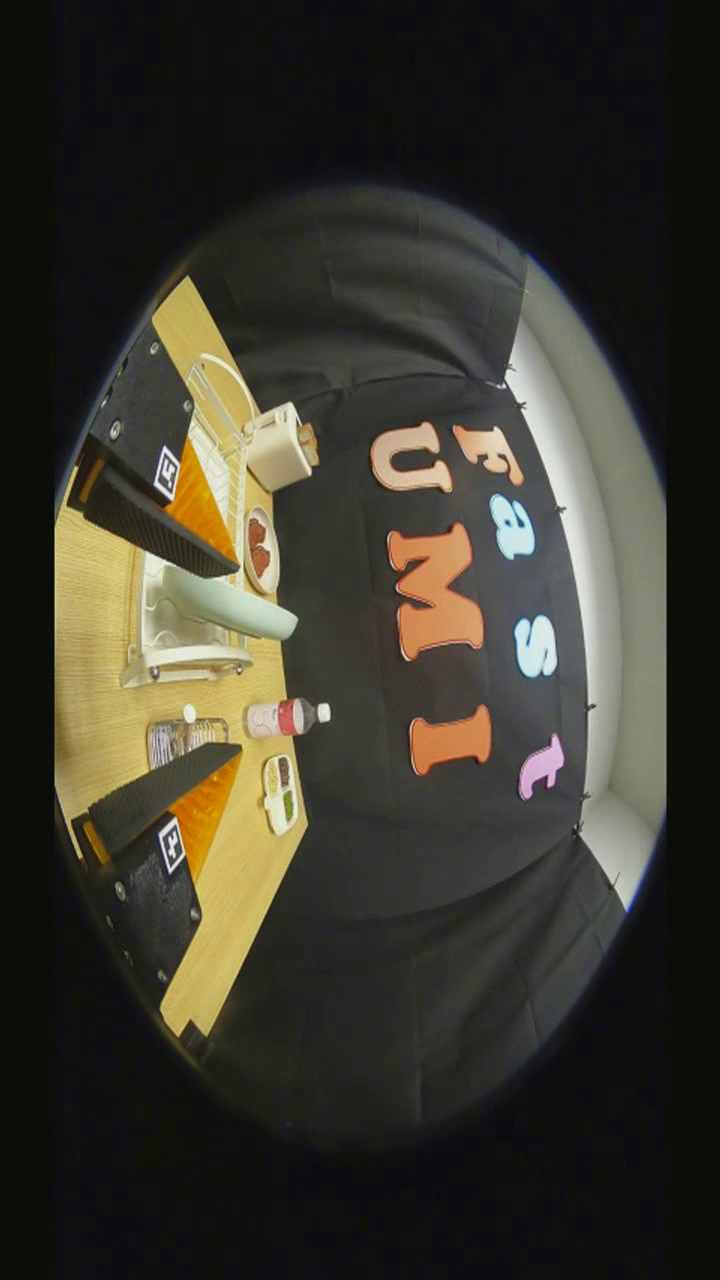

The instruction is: Take the plate from the dish rack, then take the spoon from the basket and place it into the plate.

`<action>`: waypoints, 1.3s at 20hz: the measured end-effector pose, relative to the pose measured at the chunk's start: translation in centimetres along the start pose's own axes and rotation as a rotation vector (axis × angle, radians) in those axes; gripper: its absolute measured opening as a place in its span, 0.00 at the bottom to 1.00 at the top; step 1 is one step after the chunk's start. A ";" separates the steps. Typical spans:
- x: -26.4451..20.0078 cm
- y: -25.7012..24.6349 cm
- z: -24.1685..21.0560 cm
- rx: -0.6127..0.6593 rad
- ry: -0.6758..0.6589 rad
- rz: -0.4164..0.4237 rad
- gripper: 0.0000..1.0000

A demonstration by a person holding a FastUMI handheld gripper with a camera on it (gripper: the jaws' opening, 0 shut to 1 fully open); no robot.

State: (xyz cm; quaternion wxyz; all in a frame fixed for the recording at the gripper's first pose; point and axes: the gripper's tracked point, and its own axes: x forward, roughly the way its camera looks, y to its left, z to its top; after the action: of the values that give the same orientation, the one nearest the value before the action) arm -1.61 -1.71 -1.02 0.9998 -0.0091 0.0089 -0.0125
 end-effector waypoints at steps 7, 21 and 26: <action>0.7 0.0 -0.6 0.004 0.024 -0.006 0.99; 7.0 3.4 -0.7 -0.022 0.106 0.008 0.99; 11.7 3.2 -1.9 -0.051 0.189 -0.055 0.99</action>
State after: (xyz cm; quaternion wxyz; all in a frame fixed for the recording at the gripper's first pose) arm 10.12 1.17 -3.17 0.9933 -0.0338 0.1032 -0.0403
